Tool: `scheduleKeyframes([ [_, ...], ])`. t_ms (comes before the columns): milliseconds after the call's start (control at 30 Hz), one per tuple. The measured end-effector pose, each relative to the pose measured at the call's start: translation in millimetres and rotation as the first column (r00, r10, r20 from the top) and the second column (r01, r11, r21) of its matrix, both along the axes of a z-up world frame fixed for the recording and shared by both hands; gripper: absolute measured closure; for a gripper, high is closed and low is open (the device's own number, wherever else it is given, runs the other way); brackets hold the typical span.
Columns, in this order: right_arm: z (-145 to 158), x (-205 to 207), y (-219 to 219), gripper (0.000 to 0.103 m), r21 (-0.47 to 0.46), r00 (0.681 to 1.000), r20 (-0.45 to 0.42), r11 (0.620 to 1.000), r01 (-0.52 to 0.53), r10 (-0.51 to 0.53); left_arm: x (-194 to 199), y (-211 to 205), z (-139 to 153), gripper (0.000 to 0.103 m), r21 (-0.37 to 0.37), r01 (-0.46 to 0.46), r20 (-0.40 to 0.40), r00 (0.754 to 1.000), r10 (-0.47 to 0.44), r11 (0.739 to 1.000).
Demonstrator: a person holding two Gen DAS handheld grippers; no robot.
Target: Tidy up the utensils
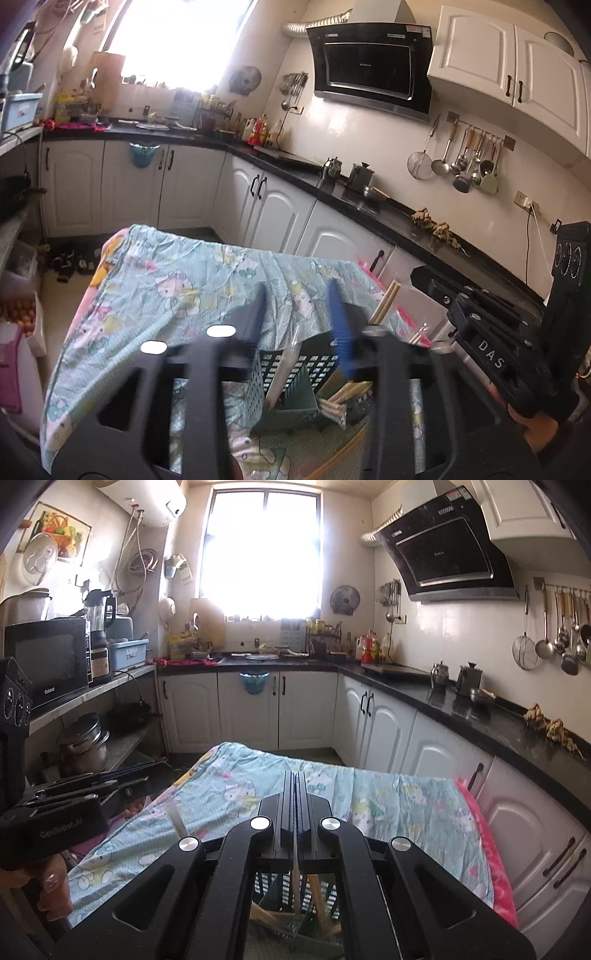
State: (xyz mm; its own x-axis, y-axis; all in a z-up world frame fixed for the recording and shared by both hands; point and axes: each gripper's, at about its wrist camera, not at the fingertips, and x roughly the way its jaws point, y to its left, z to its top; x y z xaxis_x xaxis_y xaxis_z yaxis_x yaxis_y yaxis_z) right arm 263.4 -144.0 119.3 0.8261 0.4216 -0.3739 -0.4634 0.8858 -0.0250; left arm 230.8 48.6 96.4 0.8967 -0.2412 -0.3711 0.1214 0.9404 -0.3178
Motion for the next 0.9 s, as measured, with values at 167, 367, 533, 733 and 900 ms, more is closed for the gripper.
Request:
scheduleKeyframes([
  [167,-6.1,-5.8,-7.2,0.082,0.009,1.000,-0.020,1.000,0.001,-0.001,-9.0,5.3,-3.2,0.056,-0.018,-0.008,-0.001,1.000,0.008,1.000],
  [367,-8.4,-19.6,-15.3,0.071,0.015,1.000,-0.022,1.000,-0.001,0.001,-24.9,14.4,0.6,0.036,-0.051,-0.020,0.011,1.000,0.020,0.998],
  [533,-5.9,-33.0,-23.0,0.061,0.023,1.000,-0.015,1.000,-0.001,0.001,-42.6,19.2,6.0,0.019,-0.066,-0.026,0.035,0.999,0.028,0.997],
  [733,-2.7,-52.5,-29.4,0.050,0.017,1.000,0.011,1.000,-0.005,0.005,-63.0,21.9,7.7,0.011,-0.079,-0.028,0.042,0.999,0.031,0.997],
  [900,-4.7,-76.9,-34.0,0.043,0.007,0.999,0.039,1.000,-0.019,0.019,-78.1,26.8,2.2,0.011,-0.093,-0.046,0.027,0.998,0.049,0.995],
])
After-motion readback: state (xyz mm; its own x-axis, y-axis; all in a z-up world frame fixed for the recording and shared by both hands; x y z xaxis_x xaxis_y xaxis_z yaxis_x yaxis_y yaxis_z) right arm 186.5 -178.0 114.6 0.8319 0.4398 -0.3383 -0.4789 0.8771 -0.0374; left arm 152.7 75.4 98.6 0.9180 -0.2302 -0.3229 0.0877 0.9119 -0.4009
